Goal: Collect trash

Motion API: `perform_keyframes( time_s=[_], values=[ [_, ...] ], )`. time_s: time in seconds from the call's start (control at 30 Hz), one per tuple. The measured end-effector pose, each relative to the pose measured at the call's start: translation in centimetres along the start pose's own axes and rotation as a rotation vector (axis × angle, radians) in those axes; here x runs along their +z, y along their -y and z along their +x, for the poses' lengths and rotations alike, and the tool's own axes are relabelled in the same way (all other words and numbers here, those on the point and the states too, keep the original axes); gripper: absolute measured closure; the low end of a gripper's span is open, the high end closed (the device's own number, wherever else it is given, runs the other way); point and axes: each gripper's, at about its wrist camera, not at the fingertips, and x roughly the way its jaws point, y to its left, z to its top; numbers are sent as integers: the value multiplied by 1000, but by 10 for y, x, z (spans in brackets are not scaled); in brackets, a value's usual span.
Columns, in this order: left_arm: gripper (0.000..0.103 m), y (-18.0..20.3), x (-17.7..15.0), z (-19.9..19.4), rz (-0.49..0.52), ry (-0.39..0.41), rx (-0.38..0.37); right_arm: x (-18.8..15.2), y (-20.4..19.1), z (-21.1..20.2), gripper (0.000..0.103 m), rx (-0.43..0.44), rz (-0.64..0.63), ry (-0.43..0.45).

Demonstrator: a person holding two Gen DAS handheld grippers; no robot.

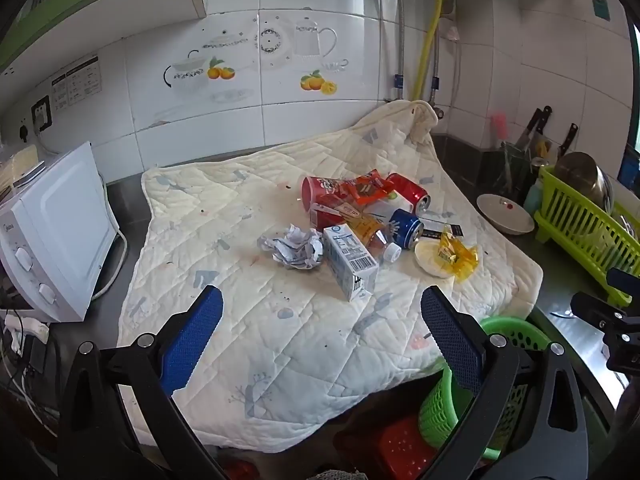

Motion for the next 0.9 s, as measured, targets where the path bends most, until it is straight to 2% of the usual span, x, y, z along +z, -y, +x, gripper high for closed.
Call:
perform_keyframes(
  time_s=[0.27,0.33,0.9],
  values=[
    [5,3,-2,-9,7,20,18,1,-1,0,6,2,2,5],
    [5,5,-4,4,0,-11,-10,1,-1,2,6,2,3,3],
    [5,11,-4,7,-4,-13,-8,1,-2,5,6,5,5,3]
  ],
)
